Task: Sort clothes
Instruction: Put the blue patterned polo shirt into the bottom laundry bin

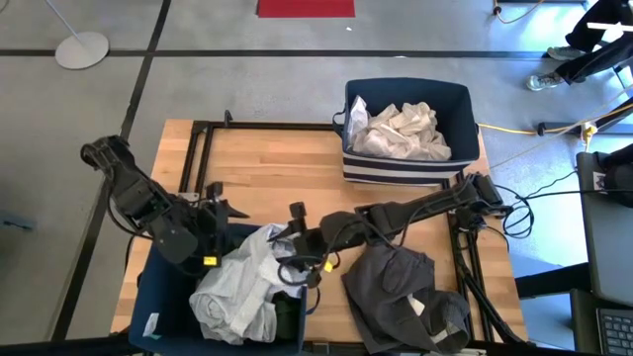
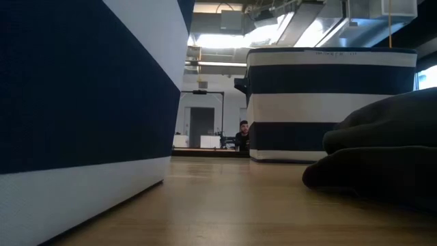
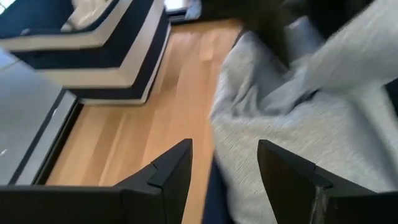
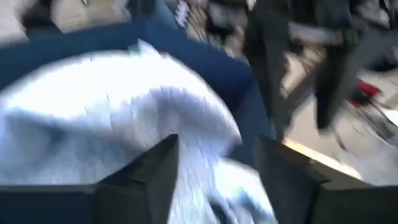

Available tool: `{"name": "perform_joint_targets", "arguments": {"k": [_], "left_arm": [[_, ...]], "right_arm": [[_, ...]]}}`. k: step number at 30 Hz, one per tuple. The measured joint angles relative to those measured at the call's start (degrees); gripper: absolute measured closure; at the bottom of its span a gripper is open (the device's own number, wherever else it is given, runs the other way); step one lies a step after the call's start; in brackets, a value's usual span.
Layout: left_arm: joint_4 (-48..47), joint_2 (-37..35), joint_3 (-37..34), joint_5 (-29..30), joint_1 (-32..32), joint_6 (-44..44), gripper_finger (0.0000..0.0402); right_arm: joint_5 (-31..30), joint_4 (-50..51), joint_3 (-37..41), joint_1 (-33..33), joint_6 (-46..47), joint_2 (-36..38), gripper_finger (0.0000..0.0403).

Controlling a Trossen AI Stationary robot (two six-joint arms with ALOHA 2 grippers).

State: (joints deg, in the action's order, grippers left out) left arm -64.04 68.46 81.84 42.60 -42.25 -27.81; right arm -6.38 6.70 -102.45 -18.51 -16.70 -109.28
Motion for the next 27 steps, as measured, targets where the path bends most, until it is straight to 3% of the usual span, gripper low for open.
{"name": "perform_joint_targets", "arguments": {"k": [3,7,14,19,27], "left_arm": [[4.7,1.0,0.0,0.0,-0.6,2.9,0.0229],[9.2,2.9,0.0,0.0,-1.3,7.0,0.0229],[14.7,8.1,0.0,-0.1,-1.2,10.7,0.0229],[17.1,12.5,0.0,-4.0,-1.2,11.8,0.0229],[16.7,17.3,-1.6,-8.1,-0.4,8.8,0.0229]], "right_arm": [[-7.0,5.8,0.0,-1.4,0.0,1.3,0.0158],[-17.0,13.5,0.0,-4.3,1.0,4.1,0.0131],[-29.1,24.6,0.0,-9.6,8.1,7.1,0.0131],[-38.5,35.1,0.0,-13.2,15.9,9.0,0.0138],[-40.6,53.0,0.0,-17.4,32.2,10.6,0.0139]]}}
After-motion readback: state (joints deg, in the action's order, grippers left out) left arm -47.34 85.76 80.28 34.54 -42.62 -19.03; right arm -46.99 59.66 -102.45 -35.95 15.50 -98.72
